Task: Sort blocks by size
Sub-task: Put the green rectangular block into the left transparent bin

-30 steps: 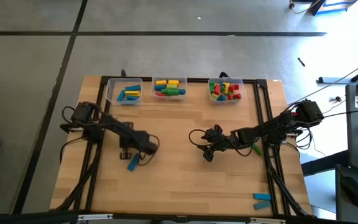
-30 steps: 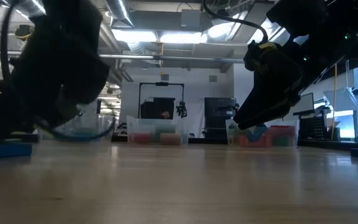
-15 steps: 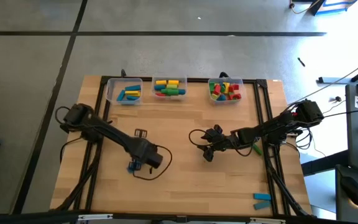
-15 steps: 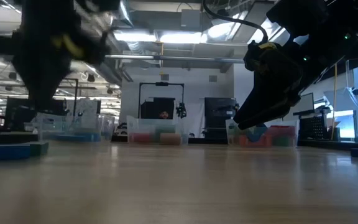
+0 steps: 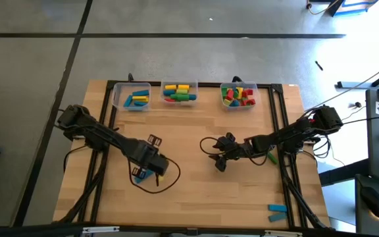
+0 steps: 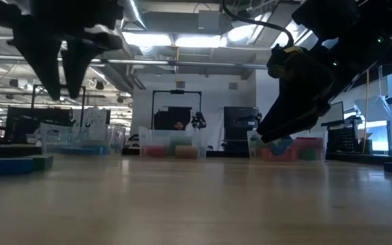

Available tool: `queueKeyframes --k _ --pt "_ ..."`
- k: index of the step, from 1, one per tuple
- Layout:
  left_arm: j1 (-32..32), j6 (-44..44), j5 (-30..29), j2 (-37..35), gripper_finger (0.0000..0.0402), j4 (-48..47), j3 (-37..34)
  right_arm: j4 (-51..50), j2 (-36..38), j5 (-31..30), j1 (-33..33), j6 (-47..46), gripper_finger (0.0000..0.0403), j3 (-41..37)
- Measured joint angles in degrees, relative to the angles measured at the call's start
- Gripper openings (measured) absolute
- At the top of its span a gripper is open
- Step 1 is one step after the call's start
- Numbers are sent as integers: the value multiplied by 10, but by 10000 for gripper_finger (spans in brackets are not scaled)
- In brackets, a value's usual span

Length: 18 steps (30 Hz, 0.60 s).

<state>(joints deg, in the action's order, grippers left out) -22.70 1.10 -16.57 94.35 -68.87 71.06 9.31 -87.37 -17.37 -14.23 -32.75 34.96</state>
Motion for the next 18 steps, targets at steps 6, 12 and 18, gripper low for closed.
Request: queueKeyframes --k 6,12,18 --pt "0 -100 0 0 198 79 -71 0 0 0 0 0 257 0" --pt "0 -111 0 0 222 103 -139 0 0 -4 0 0 257 0" --pt "0 -145 15 1 218 181 -203 0 0 -11 0 0 257 0"
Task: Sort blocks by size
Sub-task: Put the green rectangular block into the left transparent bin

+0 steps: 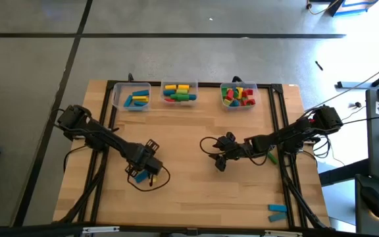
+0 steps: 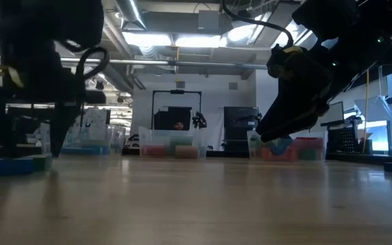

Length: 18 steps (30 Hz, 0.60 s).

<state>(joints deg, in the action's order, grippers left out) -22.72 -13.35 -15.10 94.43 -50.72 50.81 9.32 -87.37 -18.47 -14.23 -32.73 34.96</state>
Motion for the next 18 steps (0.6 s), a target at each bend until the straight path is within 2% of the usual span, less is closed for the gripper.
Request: queueKeyframes --k 4,9,18 --pt "1 -49 7 -3 213 50 -25 3 0 -2 0 0 257 0" --pt "3 -56 14 -2 202 61 -30 4 0 -6 0 0 257 0" --pt "3 -2 2 -5 114 60 -28 4 0 -6 0 0 257 0"
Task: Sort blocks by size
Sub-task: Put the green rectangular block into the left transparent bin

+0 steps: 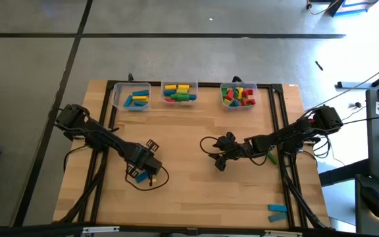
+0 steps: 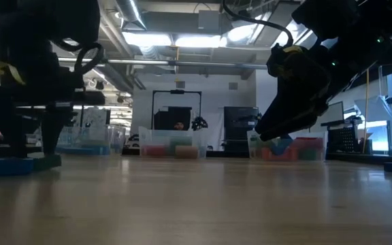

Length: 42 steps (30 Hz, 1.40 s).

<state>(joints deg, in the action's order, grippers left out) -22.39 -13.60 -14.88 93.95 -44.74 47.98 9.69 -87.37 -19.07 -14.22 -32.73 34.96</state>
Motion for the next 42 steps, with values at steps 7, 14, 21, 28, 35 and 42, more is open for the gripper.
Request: queueKeyframes --k 7,14,21,28,35,42 --pt "2 70 -4 -39 112 -40 28 0 0 0 0 0 257 0" --pt "24 119 -59 -143 112 -58 34 0 0 1 0 0 257 0" --pt "110 146 -133 -249 116 -58 34 0 0 2 0 0 257 0" --pt "257 168 -160 -296 109 -57 34 -1 0 2 0 0 257 0" --pt "412 169 -160 -298 117 -34 22 -2 0 2 0 0 257 0" --pt "534 192 -137 -297 119 40 -15 -4 0 2 0 0 257 0"
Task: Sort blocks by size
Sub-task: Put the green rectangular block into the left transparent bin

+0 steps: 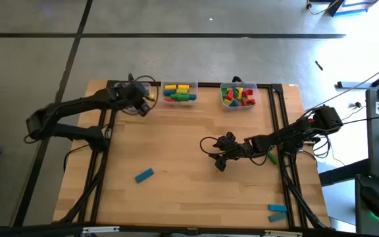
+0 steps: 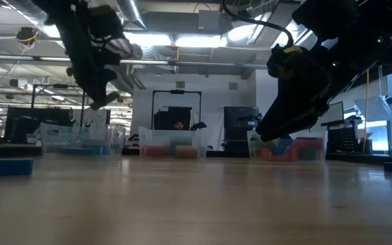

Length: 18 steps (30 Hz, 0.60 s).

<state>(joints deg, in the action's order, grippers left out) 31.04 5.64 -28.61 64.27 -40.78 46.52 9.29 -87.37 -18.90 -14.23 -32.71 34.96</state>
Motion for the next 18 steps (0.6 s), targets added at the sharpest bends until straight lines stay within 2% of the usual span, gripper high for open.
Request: queueKeyframes --k 9,18 --pt "82 19 62 0 120 83 -60 -1 0 0 0 0 257 0" --pt "97 61 77 0 120 135 -96 -1 0 -1 0 0 257 0"
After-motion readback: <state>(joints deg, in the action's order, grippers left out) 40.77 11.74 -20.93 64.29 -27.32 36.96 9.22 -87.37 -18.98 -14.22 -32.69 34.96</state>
